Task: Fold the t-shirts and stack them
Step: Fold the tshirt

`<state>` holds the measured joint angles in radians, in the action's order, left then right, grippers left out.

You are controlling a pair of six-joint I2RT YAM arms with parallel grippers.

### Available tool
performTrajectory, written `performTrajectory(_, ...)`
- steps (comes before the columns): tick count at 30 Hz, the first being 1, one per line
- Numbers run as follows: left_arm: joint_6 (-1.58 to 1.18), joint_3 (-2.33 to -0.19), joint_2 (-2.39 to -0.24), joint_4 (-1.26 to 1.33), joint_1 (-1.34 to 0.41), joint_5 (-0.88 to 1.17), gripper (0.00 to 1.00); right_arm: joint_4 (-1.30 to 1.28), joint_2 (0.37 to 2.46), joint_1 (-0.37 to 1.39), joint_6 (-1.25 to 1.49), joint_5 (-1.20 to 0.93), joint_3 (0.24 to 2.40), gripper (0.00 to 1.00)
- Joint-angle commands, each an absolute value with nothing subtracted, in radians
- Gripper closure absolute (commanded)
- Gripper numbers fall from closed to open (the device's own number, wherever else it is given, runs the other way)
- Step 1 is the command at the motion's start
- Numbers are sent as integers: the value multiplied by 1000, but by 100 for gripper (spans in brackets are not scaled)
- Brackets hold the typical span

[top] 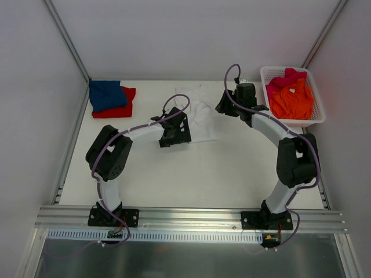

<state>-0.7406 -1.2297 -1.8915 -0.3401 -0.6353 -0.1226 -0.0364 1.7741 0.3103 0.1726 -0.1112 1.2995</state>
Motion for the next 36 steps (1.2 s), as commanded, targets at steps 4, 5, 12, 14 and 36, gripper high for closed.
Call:
performTrajectory(4,-779,-1117,-1947,-463,-660,-64,2,-6,1599,334,193,-83,1057,51)
performTrajectory(5,-778,-1118,-1950,-459,-660,-60,3,-6,1582,337,196,-80,1034,51)
performTrajectory(12,-772,-1144,-1970,-443,-660,-54,4,25,1500,368,204,-66,910,51)
performTrajectory(14,-769,-1169,-1980,-440,-660,-52,4,28,1505,379,206,-66,896,51)
performTrajectory(36,-802,-1316,-2092,-428,-652,-48,5,107,1634,411,201,-77,871,45)
